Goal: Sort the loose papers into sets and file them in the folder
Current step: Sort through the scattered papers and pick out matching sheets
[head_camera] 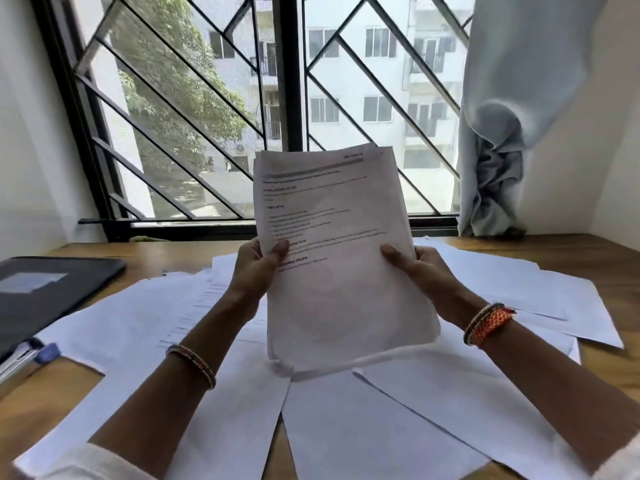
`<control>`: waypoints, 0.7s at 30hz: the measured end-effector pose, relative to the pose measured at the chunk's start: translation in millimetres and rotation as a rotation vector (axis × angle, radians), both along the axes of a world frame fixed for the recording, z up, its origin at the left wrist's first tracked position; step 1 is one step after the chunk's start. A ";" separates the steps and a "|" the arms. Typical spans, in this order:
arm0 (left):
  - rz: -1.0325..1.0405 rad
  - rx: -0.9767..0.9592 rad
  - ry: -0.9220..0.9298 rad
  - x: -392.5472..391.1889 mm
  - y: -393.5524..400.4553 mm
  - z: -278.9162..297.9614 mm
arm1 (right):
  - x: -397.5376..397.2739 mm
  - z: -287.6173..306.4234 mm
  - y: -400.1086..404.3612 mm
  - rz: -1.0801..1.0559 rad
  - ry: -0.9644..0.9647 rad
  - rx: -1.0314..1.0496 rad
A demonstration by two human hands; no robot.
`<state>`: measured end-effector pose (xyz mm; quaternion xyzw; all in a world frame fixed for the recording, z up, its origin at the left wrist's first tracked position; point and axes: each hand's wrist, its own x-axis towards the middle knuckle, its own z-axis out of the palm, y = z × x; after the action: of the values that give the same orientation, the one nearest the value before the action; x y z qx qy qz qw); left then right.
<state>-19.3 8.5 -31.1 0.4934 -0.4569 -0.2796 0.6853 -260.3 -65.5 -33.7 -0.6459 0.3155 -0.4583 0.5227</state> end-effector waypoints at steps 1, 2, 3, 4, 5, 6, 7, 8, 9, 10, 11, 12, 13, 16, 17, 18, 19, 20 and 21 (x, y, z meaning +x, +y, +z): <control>0.044 -0.005 -0.009 -3.4 0.5 0.5 | 2.5 -1.8 -0.2 -0.007 0.009 -0.010; 0.075 0.000 0.009 -5.5 1.5 1.2 | 5.1 -4.9 -1.1 -0.015 0.014 -0.020; 0.068 0.022 0.053 -6.7 3.2 2.3 | 7.8 -8.1 -1.4 -0.020 0.016 -0.027; 0.008 0.069 0.111 -5.4 5.2 3.6 | 10.2 -10.3 -1.0 -0.022 0.022 -0.030; -0.105 0.135 0.171 -3.9 8.9 5.6 | 12.5 -11.9 0.3 -0.016 0.033 -0.020; -0.224 0.208 0.208 -1.4 13.5 7.9 | 14.0 -11.8 1.6 0.005 0.054 -0.009; -0.309 0.269 0.220 0.2 16.8 8.2 | 14.4 -11.1 4.0 0.042 0.088 0.007; -0.339 0.309 0.218 3.3 16.4 5.9 | 13.7 -8.3 7.1 0.073 0.143 0.016; -0.318 0.324 0.212 6.8 13.1 3.1 | 11.9 -5.4 6.5 0.057 0.215 -0.015; -0.261 0.335 0.196 8.7 10.2 -0.5 | 6.4 -1.8 3.8 -0.014 0.332 -0.104; -0.187 0.348 0.184 11.8 7.3 -4.5 | -2.6 1.7 -4.0 -0.144 0.511 -0.267; -0.110 0.373 0.161 15.4 4.6 -8.6 | -14.4 3.3 -14.8 -0.303 0.758 -0.451; -0.051 0.409 0.127 17.5 3.4 -11.5 | -28.1 3.1 -24.0 -0.401 0.981 -0.567; 0.047 0.527 0.013 22.3 0.5 -20.2 | -69.5 -11.5 -51.3 -0.334 1.318 -0.301; 0.064 0.555 -0.009 21.6 0.1 -22.0 | -76.3 -17.5 -55.5 -0.293 1.359 -0.215; 0.079 0.574 -0.018 20.7 0.0 -22.7 | -81.1 -22.7 -60.8 -0.267 1.379 -0.228; 0.083 0.587 -0.024 19.9 0.4 -22.9 | -81.8 -24.9 -62.6 -0.278 1.386 -0.294; 0.083 0.593 -0.026 18.9 1.2 -23.1 | -80.9 -26.8 -64.5 -0.310 1.377 -0.382; 0.086 0.594 -0.024 18.7 1.3 -23.1 | -78.2 -26.9 -63.6 -0.351 1.370 -0.449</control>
<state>-0.6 9.8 -54.3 0.6944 -0.3421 -0.3658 0.5167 -338.6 -129.2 -60.6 -0.8185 0.5683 -0.0831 -0.0169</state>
